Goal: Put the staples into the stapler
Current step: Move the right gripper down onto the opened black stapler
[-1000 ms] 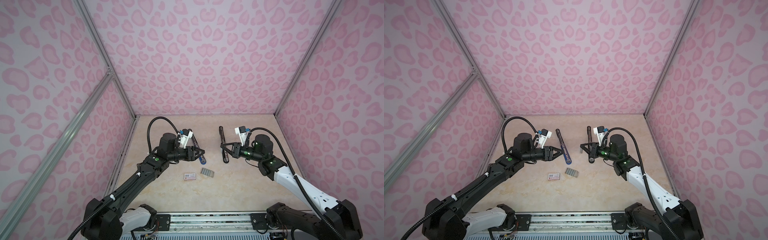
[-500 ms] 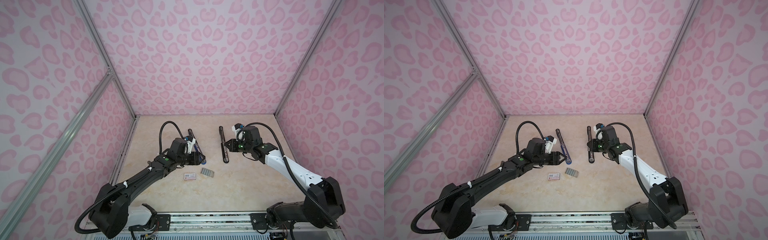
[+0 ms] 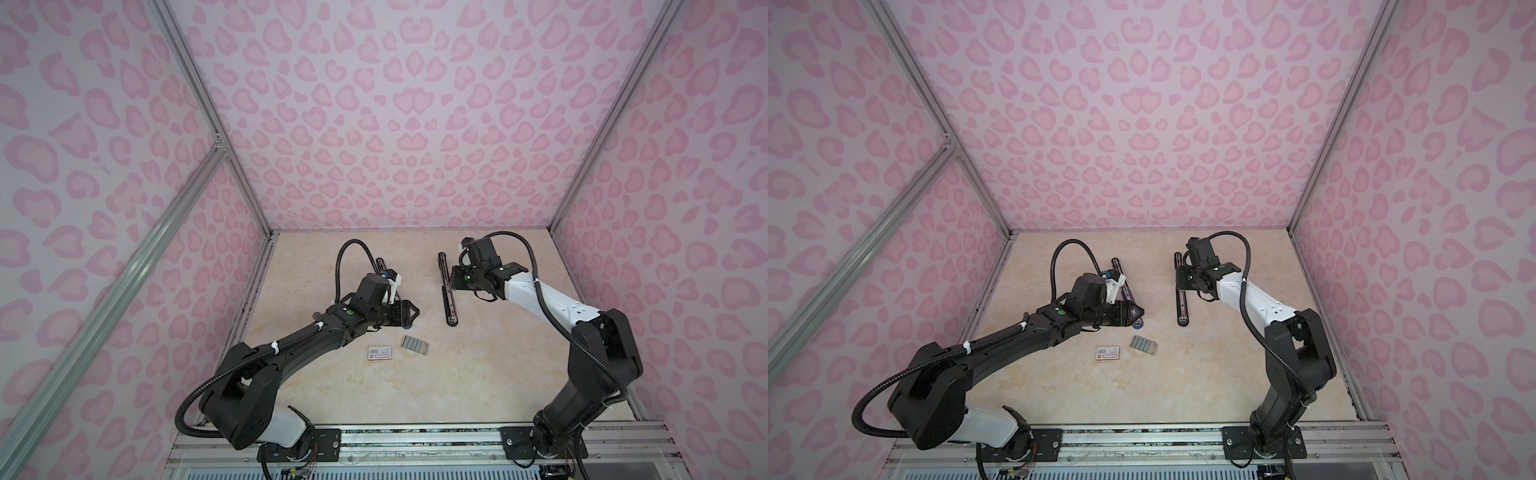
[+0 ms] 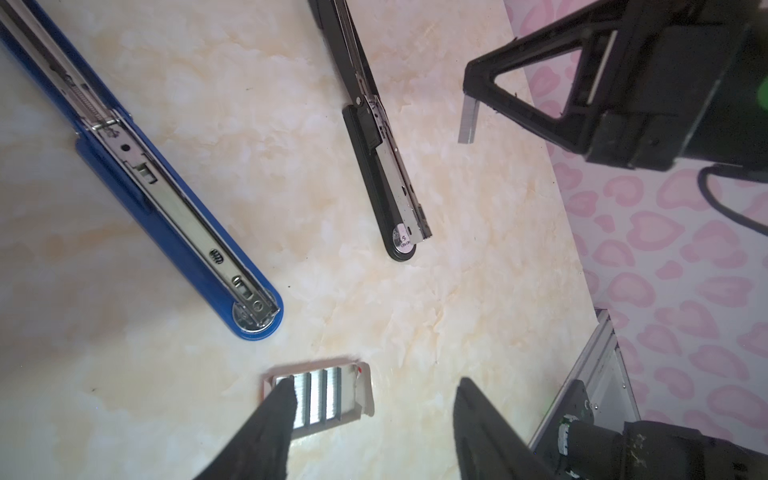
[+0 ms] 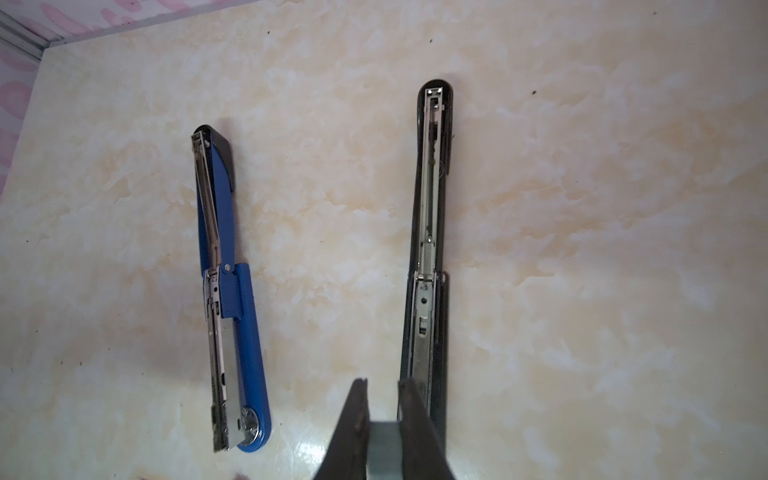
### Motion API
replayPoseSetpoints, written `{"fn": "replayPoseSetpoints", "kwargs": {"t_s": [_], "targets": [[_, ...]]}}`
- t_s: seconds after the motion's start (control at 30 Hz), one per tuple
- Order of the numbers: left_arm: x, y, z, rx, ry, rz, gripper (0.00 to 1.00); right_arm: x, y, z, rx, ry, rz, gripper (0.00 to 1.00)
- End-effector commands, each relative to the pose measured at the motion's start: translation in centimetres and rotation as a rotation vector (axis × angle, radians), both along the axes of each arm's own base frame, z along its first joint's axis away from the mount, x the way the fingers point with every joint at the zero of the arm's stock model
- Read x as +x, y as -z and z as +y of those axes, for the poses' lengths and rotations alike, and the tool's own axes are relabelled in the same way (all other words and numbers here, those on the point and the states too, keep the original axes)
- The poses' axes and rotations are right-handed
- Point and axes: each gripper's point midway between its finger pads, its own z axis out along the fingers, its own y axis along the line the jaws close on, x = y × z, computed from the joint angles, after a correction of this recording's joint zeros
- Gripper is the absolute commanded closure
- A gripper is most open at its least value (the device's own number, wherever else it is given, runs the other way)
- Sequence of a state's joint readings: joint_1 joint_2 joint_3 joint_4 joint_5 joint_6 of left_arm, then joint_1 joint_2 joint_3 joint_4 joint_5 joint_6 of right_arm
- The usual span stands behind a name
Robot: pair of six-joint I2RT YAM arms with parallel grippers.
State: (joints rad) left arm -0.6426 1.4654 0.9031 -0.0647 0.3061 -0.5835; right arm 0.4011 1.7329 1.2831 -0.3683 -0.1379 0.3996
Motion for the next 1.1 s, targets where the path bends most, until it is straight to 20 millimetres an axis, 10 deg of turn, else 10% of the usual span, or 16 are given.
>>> {"fn": "replayPoseSetpoints", "kwargs": {"t_s": [0.0,1.07], "targets": [[0.7,-0.7,-0.4,-0.025,-0.017,-0.031,0.36,0.7,1.3,-0.8,-0.064,0.028,0.010,0.87],[-0.1,0.4,-0.7,-0.028,-0.011,0.009,0.36,3.9,6.2,-0.3,-0.182,0.065,0.037,0.88]]}}
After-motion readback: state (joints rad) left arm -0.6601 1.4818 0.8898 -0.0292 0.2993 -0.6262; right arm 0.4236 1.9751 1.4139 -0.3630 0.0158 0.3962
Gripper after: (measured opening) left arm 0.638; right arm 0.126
